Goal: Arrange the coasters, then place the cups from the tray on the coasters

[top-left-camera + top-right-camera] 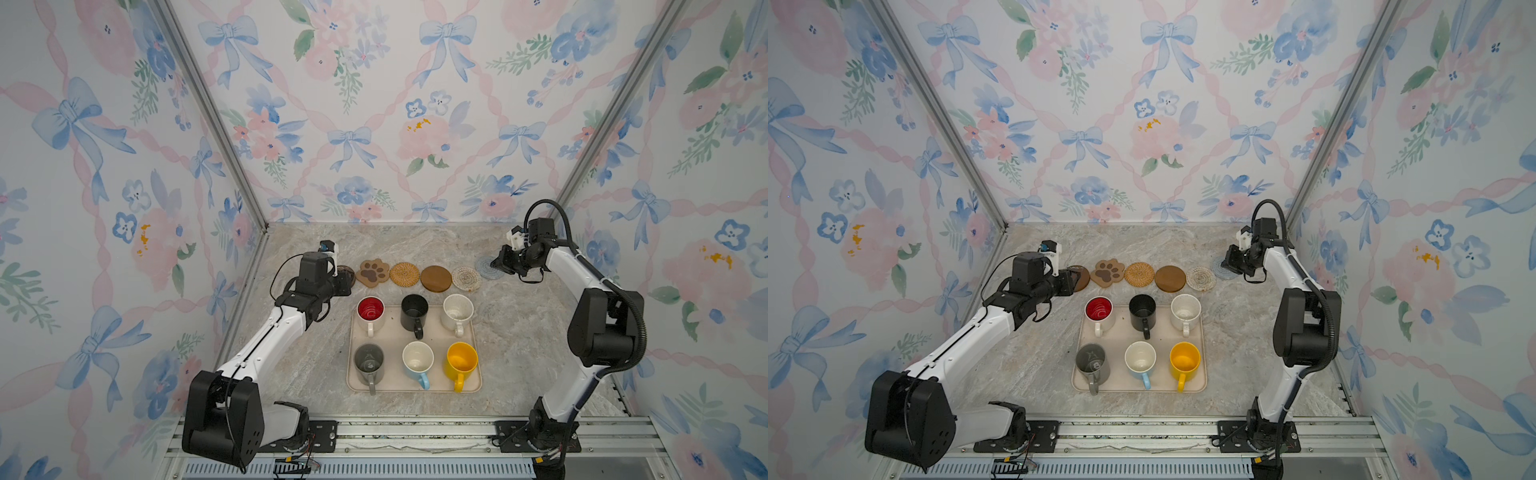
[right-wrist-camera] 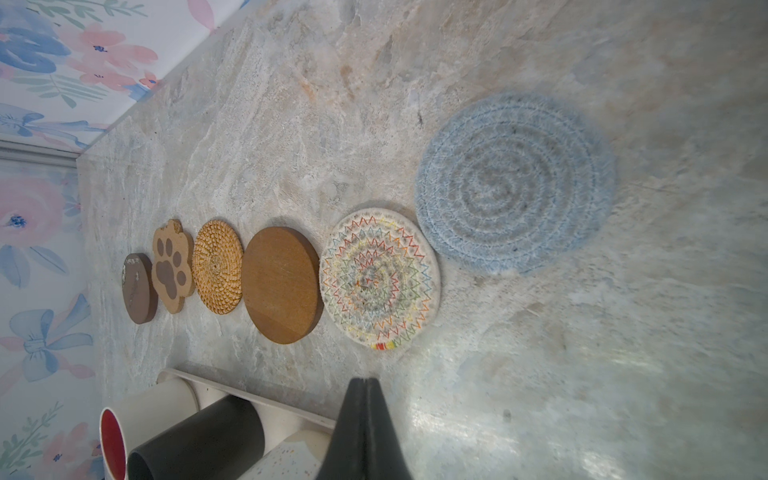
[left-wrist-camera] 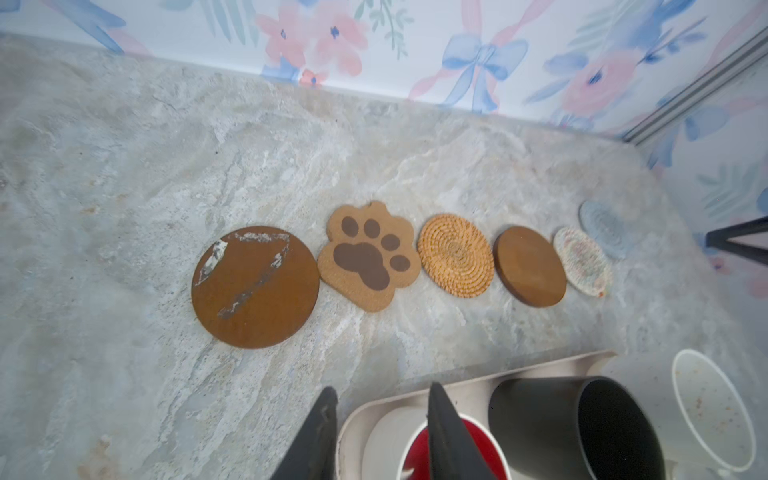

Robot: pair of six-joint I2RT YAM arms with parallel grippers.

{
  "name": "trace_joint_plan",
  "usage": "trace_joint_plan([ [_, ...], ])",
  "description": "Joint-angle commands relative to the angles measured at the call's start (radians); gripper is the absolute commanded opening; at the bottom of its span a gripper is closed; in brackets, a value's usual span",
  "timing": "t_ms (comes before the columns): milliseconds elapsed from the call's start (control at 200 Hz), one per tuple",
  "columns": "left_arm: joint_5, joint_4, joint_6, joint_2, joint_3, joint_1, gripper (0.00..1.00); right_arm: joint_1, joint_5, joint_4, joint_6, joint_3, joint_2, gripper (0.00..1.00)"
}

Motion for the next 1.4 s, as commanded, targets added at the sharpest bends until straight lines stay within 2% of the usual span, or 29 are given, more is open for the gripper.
trace_joint_plan([
  [0, 0.021, 0.253, -0.035, -0.005, -0.045, 0.013, 0.37, 0.007, 0.025, -0.036, -0.022, 0.036, 0.034, 0.09],
  [100, 0.009, 0.252, -0.029, 0.013, -0.044, 0.020, 0.38, 0.006, 0.039, -0.043, -0.021, 0.066, 0.077, 0.13],
  [195, 0.000, 0.268, -0.029, 0.016, -0.056, 0.029, 0.40, 0.003, 0.065, -0.060, -0.025, 0.104, 0.124, 0.21],
  [355, -0.017, 0.271, -0.014, 0.006, -0.077, 0.046, 0.41, 0.003, 0.106, -0.098, -0.032, 0.180, 0.207, 0.26],
  [460, -0.030, 0.271, -0.017, -0.015, -0.085, 0.054, 0.41, 0.001, 0.133, -0.107, -0.027, 0.219, 0.254, 0.25],
  [575, -0.041, 0.271, -0.015, -0.049, -0.139, 0.057, 0.40, -0.006, 0.135, -0.090, -0.004, 0.258, 0.295, 0.18],
  [765, -0.048, 0.234, -0.013, -0.096, -0.147, 0.065, 0.42, 0.000, 0.162, -0.106, 0.015, 0.357, 0.372, 0.15],
  [1055, -0.045, 0.225, -0.040, -0.118, -0.163, 0.066, 0.42, 0.019, 0.245, -0.169, 0.006, 0.505, 0.489, 0.17],
  [1145, -0.038, 0.230, -0.050, -0.119, -0.163, 0.065, 0.42, 0.028, 0.269, -0.207, -0.011, 0.549, 0.524, 0.23],
  [1395, -0.031, 0.216, -0.059, -0.124, -0.177, 0.066, 0.40, 0.049, 0.353, -0.225, -0.051, 0.524, 0.530, 0.25],
])
